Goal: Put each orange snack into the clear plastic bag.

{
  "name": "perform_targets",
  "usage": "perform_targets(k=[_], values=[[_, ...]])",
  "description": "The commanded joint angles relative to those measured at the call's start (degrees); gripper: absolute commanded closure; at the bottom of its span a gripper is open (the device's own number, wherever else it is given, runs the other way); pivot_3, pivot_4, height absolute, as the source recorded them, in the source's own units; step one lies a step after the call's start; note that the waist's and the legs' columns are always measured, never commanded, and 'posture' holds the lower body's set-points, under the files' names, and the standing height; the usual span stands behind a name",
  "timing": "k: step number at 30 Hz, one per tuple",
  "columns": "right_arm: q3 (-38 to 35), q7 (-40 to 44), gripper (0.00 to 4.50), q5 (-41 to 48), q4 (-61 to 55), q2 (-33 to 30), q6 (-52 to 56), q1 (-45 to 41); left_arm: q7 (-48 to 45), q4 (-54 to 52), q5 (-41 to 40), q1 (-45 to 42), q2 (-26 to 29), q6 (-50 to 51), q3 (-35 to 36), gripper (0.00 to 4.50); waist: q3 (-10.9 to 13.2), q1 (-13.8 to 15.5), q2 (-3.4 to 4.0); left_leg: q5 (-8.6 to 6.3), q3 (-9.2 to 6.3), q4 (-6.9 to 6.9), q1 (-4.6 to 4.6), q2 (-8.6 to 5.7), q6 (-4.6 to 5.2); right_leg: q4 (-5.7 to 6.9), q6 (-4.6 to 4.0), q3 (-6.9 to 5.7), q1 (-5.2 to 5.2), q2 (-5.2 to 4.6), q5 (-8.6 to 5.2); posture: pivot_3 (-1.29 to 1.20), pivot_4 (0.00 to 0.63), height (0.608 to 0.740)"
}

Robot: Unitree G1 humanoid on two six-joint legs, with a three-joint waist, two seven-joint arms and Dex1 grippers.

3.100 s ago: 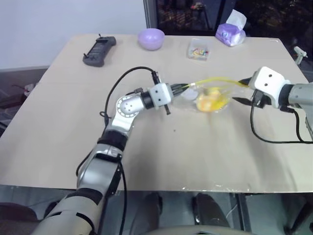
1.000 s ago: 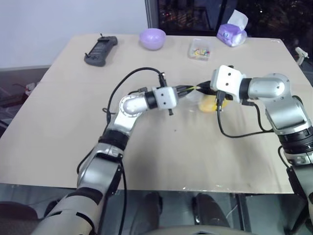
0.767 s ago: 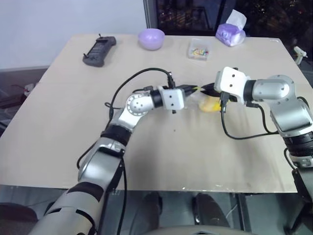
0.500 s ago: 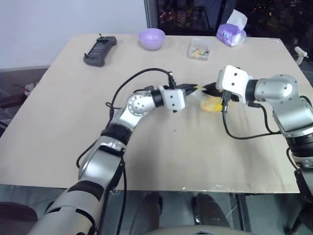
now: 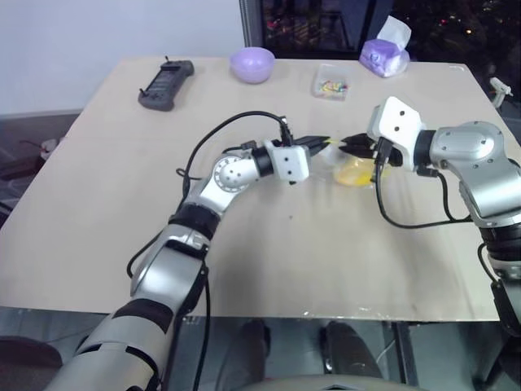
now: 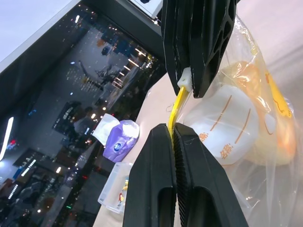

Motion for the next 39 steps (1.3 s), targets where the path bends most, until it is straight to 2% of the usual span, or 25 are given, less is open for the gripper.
perform_targets(k=[1,11,19,20,21,24,39], values=[[-5.4,0.3,4.47,0.2,-0.4,-4.4,1.4,0.4,3.1,4.3,-0.9,0.0,5.5,3.2,4.8,4.5,0.0,0.0,0.0,0.0,0.0,0.0,0.0,0.0,0.0,0.0,0.0,0.0,0.0,0.0,0.0,0.0,0.15,0.74],[-5.3,0.2,4.47,1.4,0.2,-6.2,1.2,0.9,3.4,4.7,-1.1,0.1,5.9,3.1,4.6,4.5,0.0,0.0,0.0,0.0,0.0,0.0,0.0,0.0,0.0,0.0,0.0,0.0,0.0,0.0,0.0,0.0,0.15,0.74],[-5.8,-0.1,4.47,4.1,-1.7,-4.6,1.4,0.8,2.6,3.7,-1.9,0.2,5.7,3.0,4.6,4.5,0.0,0.0,0.0,0.0,0.0,0.0,0.0,0.0,0.0,0.0,0.0,0.0,0.0,0.0,0.0,0.0,0.15,0.74],[-5.8,-0.1,3.89,4.3,-1.8,-4.7,1.5,0.8,2.6,3.7,-2.0,0.3,5.7,3.0,4.6,4.5,0.0,-0.1,0.0,0.0,0.0,0.0,0.0,0.0,0.0,0.0,0.0,0.0,0.0,0.0,0.0,0.0,0.15,0.74],[-5.9,-0.4,3.6,4.3,-1.9,-4.5,1.6,0.8,2.3,3.7,-2.4,0.3,5.5,2.8,4.7,4.5,0.0,-0.3,0.0,0.0,0.01,0.0,0.01,0.01,0.0,0.01,0.0,0.01,-0.01,0.01,0.0,0.0,0.15,0.74],[-5.9,-1.1,2.32,3.7,-2.0,-3.9,1.2,0.9,0.7,3.2,-3.8,0.7,5.0,2.0,5.1,4.5,0.0,-0.2,0.01,-0.01,0.0,-0.03,0.01,0.01,0.01,0.03,0.0,0.0,-0.03,0.02,0.0,0.0,0.15,0.74],[-2.5,-2.5,2.32,0.4,-1.7,4.5,-4.3,-1.4,-7.4,-1.9,-9.1,2.6,3.6,-2.7,5.3,4.5,0.0,-0.2,0.0,0.01,-0.01,0.0,-0.02,0.0,-0.02,0.02,0.0,-0.01,-0.02,0.0,0.0,0.0,0.15,0.74]])
